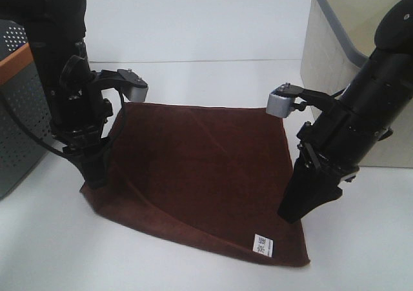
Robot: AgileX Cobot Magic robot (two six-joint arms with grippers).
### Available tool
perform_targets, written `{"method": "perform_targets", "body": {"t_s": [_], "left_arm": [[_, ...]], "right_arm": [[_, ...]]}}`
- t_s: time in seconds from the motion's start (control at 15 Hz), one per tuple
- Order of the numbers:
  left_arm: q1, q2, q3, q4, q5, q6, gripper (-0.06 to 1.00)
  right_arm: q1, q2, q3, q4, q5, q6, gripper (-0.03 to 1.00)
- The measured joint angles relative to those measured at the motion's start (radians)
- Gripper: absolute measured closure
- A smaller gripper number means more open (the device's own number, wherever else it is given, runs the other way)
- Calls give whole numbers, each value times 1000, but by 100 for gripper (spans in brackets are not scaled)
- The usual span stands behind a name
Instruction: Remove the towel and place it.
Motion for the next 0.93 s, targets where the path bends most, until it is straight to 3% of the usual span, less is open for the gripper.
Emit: {"method": "perform_targets", "body": {"t_s": [0.13,0.2,0.53,0.73,0.93], "left_arm": [[0,0,1,-6,0,-28,32],[0,0,1,-6,1,-57,32],[0,-1,1,17,1,-141,24],[0,-5,-15,18,2,-226,19],[0,-73,-70,-42,1,-257,18]], "right_arm": [[0,0,0,-1,0,128,37],[0,0,0,-4,0,173,33],[0,-23,0,-13,0,339,30],[0,-151,1,-39,0,444,27],[0,-302,-3,-47,0,536,27]]}}
